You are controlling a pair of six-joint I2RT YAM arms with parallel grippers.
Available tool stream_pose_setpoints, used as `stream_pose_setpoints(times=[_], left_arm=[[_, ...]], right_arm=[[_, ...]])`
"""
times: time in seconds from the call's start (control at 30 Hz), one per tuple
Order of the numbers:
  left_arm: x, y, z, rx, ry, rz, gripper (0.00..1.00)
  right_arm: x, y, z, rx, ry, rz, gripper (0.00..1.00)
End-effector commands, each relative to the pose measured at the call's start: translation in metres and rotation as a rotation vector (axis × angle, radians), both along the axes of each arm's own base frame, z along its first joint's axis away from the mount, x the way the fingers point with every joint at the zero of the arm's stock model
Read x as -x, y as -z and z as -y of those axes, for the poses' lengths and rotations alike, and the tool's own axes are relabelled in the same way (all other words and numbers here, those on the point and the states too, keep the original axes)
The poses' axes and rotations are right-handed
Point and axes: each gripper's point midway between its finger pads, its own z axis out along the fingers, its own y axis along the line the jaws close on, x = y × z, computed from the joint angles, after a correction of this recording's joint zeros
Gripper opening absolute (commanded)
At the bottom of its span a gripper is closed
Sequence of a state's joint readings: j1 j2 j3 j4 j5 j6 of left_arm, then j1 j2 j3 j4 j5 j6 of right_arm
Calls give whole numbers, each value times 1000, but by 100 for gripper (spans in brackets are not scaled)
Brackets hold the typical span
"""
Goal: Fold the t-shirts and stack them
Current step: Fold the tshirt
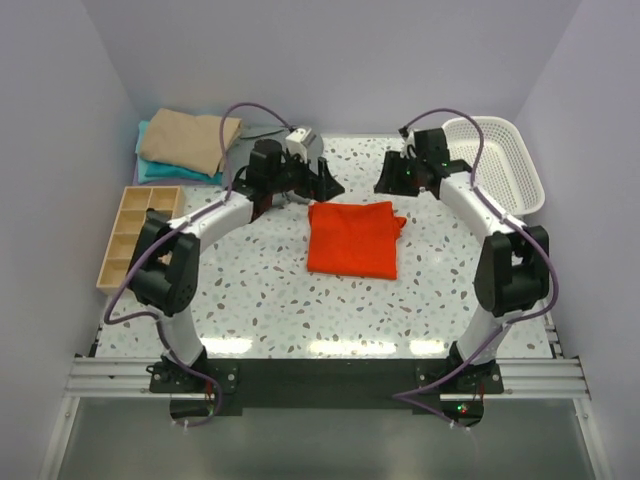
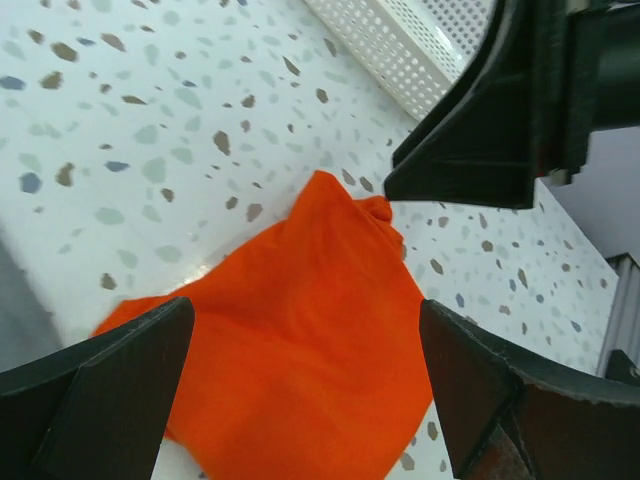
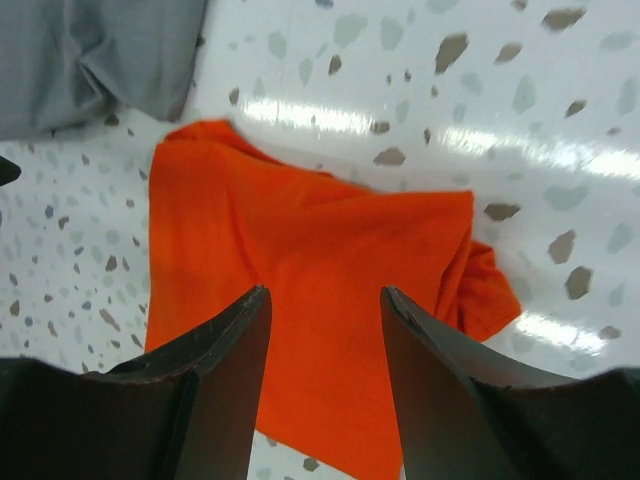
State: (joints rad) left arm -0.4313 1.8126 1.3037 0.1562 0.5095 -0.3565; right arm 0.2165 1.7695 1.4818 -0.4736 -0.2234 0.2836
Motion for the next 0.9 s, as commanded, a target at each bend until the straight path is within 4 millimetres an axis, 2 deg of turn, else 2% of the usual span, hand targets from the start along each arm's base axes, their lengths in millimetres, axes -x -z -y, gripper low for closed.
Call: stream_pose_setpoints(times=[0.0, 0.03, 0.07, 0.13, 0.17, 0.27, 0.4, 0.5, 0.6, 0.67, 0.8, 0.83, 0.87], left_arm=[[32, 34, 32, 95, 141, -109, 100], [31, 36, 35, 109, 149, -103, 100], [36, 54, 36, 108, 158, -144, 100], [36, 63, 39, 130, 164, -159, 100], [37, 78, 38, 119, 158, -189, 100], [35, 106, 35, 80, 146, -231, 100], [27, 139, 13, -50, 56, -255, 100], [20, 153, -9, -169, -28, -246, 100], [18, 153, -18, -208, -54, -221, 100], [15, 143, -19, -206, -63, -194, 100], [12, 97, -11, -149, -46, -97, 100], [11, 76, -10, -132, -48, -57, 100], [11, 66, -11, -125, -50, -39, 100]], right_arm=[[25, 44, -25, -119, -65, -125, 51], [31, 59, -24, -124, -57, -159, 51], [32, 63, -23, -121, -51, -164, 51], [34, 80, -20, -108, -40, -189, 51], [34, 84, -17, -88, -33, -195, 51], [33, 99, -4, -14, 2, -215, 51], [38, 115, 17, 100, 50, -262, 51], [41, 121, 36, 191, 103, -274, 51], [42, 123, 39, 203, 98, -266, 52], [41, 121, 38, 196, 100, -251, 52], [34, 90, 39, 181, 106, -155, 57], [32, 83, 39, 181, 103, -136, 58], [31, 78, 40, 178, 104, -124, 60]])
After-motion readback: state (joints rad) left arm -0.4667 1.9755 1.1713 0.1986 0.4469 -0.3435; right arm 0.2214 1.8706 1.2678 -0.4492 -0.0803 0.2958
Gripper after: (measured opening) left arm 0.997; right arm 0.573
